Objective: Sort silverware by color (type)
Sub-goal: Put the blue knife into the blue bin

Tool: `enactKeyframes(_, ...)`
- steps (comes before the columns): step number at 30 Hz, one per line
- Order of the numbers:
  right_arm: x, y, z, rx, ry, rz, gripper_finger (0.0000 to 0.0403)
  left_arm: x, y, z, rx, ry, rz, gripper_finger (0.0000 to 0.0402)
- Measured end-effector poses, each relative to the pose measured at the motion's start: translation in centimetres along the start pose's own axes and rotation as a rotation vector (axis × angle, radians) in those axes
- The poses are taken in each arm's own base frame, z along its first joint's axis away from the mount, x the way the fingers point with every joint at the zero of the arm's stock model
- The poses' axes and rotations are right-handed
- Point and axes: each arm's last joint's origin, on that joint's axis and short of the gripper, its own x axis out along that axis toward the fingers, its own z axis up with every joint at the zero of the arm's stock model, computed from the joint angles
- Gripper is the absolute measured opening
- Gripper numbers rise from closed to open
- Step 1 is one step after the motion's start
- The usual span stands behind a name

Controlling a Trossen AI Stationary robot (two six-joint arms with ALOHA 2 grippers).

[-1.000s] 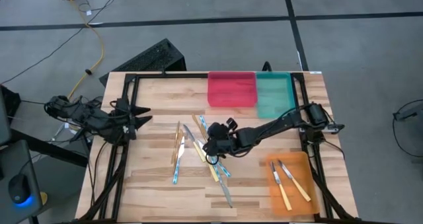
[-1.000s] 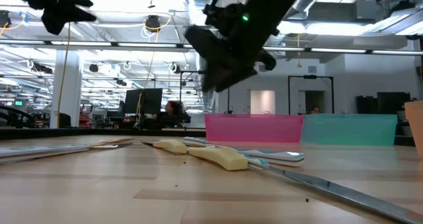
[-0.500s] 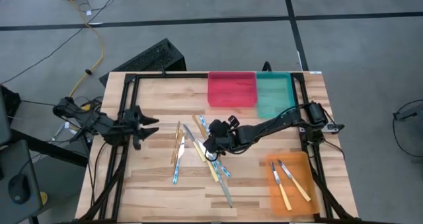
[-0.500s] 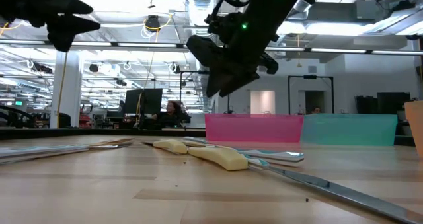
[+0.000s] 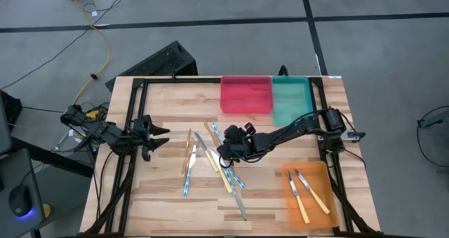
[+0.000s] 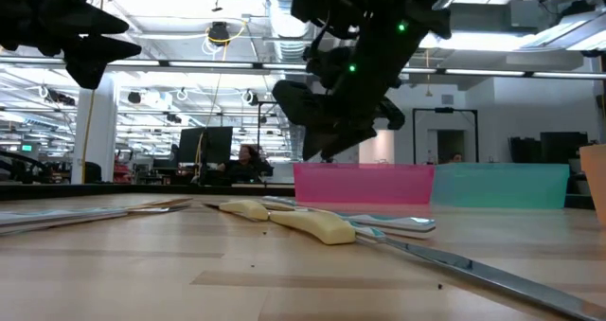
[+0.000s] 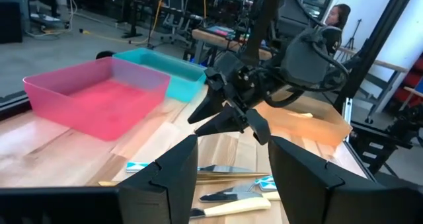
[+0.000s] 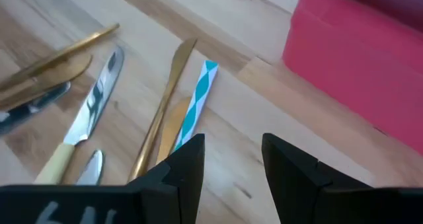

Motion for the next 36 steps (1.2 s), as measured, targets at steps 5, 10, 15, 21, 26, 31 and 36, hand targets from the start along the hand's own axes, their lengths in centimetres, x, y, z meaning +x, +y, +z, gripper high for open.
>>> enactKeyframes(5,0.6,-0.1,-0.5,-0.009,-0.044,0.033,0.0175,0.0,0.0,0.0,0.001,0.0,0.0,0.0169)
enactKeyframes(10,1.7,-0.6,-0.5,-0.007,-0.109,0.067,0.0175,0.0,0.0,0.0,0.017,0.0,0.0,0.0169)
enactKeyframes(15,2.4,-1.3,-0.6,0.011,-0.128,0.067,0.0175,0.0,0.0,0.0,0.026,0.0,0.0,0.0169)
enactKeyframes(21,3.1,-0.7,-0.4,-0.028,-0.188,0.096,0.0175,0.0,0.0,0.0,0.036,0.0,0.002,0.0169)
enactKeyframes(26,3.8,0.0,-1.2,-0.032,-0.207,0.119,0.0175,0.0,0.0,0.0,0.033,0.002,0.003,0.0169)
enactKeyframes(31,3.6,0.4,-1.8,-0.055,-0.201,0.121,0.0175,0.0,0.0,0.0,0.033,0.004,0.002,0.0169)
enactKeyframes(36,3.4,0.4,-1.8,-0.053,-0.224,0.083,0.0175,0.0,0.0,-0.1,0.039,0.005,0.008,0.0169)
